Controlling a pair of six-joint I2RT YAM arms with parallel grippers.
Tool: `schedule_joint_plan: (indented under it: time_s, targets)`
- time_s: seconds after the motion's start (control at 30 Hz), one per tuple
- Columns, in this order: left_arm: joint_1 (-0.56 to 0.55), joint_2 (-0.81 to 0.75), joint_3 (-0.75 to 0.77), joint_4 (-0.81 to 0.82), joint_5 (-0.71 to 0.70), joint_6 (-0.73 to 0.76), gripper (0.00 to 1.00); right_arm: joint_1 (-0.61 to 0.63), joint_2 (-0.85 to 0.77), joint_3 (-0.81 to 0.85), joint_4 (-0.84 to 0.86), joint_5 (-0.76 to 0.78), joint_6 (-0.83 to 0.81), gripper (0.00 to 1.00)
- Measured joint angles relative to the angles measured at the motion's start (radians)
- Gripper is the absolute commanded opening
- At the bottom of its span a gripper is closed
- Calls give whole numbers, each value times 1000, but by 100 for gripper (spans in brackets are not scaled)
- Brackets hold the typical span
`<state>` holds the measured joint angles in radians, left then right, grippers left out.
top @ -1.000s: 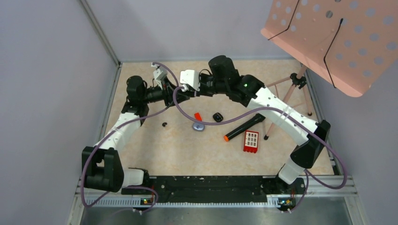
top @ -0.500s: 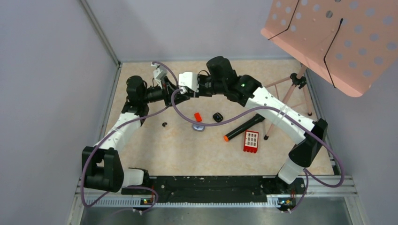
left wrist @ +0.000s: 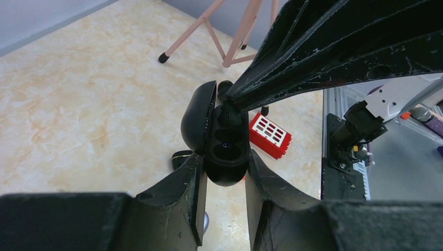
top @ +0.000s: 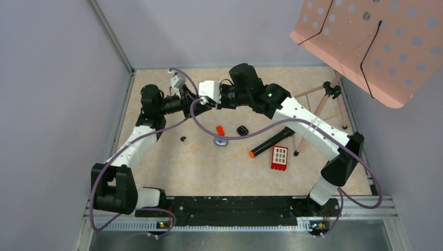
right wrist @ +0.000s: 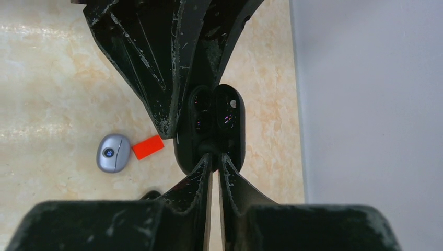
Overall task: Insert the wireless bluetooth earbuds into the charging case
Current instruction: Place the earbud in the charging case, then pick up the earbud from the center of the board.
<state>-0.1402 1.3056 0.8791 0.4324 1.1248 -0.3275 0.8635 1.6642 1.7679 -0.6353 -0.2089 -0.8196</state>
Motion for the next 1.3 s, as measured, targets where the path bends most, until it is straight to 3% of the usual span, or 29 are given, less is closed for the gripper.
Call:
schedule_joint_plan:
  time_s: [0.33, 0.6, 0.97, 1.3]
  targets:
    - [2, 0, 0, -23, -31, 50, 0, -21, 28, 153, -115, -55, 88, 28]
    - [23, -1, 0, -75, -60, 83, 0, -108, -7, 174, -134, -147, 220, 31]
    - [143, -110, 0, -187, -242, 71, 0, -177, -24, -182, 125, -287, 380, 31]
    - [196, -327, 4, -311, -418, 134, 0, -106, 169, -195, 353, -421, 397, 29]
